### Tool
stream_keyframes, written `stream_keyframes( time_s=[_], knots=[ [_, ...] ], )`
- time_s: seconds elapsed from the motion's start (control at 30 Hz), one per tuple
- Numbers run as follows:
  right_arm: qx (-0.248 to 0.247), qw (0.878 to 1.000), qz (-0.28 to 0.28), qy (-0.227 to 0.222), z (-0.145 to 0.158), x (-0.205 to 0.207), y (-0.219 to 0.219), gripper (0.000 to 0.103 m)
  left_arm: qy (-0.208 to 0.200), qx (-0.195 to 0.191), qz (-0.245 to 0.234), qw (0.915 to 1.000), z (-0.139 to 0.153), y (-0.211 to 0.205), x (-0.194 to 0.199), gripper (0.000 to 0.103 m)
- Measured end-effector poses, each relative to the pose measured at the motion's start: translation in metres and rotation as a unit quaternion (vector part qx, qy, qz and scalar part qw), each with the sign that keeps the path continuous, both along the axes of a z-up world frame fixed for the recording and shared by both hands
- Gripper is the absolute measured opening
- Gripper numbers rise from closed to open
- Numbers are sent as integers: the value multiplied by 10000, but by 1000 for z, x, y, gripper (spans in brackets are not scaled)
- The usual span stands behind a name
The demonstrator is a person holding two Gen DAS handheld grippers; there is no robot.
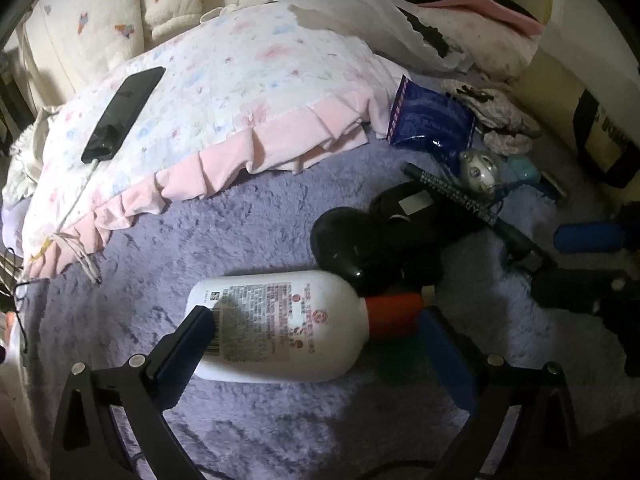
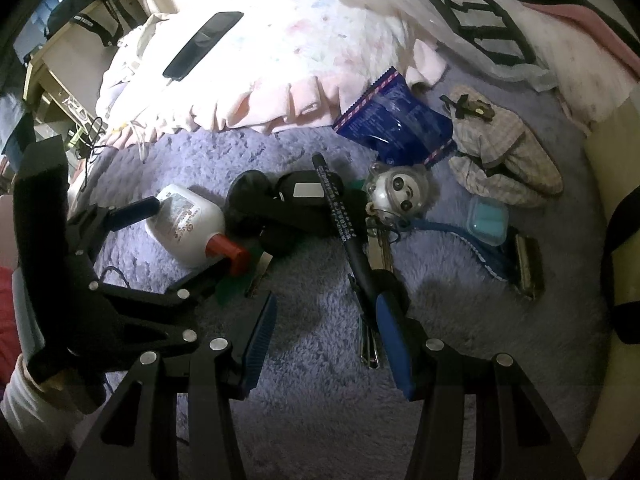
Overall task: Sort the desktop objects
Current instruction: 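Move the right gripper to the white lotion bottle lying on the rug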
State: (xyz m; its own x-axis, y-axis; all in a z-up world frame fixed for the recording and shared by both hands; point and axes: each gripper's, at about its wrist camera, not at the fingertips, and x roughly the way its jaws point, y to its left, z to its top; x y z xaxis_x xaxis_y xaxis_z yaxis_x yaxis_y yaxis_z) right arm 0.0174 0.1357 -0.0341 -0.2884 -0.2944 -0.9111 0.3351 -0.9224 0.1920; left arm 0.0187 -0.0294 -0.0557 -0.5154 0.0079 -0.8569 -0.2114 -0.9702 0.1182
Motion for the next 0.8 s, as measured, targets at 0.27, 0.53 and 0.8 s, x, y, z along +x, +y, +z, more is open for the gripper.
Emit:
stream_keyframes(
  time_s=[0.27,0.53,0.8],
  knots=[
    [-195,9975,653,211,9,6,-22,52,-28,233,104,9997,4,-46,13,102],
    [-330,9821,1773,547,2,10,-67,52,-105,126,149,9998,-4,-63,17,102],
    [117,9490,2910,1211,-2,5,-90,49,-53,280,146,9995,-2,-70,22,102]
  ],
)
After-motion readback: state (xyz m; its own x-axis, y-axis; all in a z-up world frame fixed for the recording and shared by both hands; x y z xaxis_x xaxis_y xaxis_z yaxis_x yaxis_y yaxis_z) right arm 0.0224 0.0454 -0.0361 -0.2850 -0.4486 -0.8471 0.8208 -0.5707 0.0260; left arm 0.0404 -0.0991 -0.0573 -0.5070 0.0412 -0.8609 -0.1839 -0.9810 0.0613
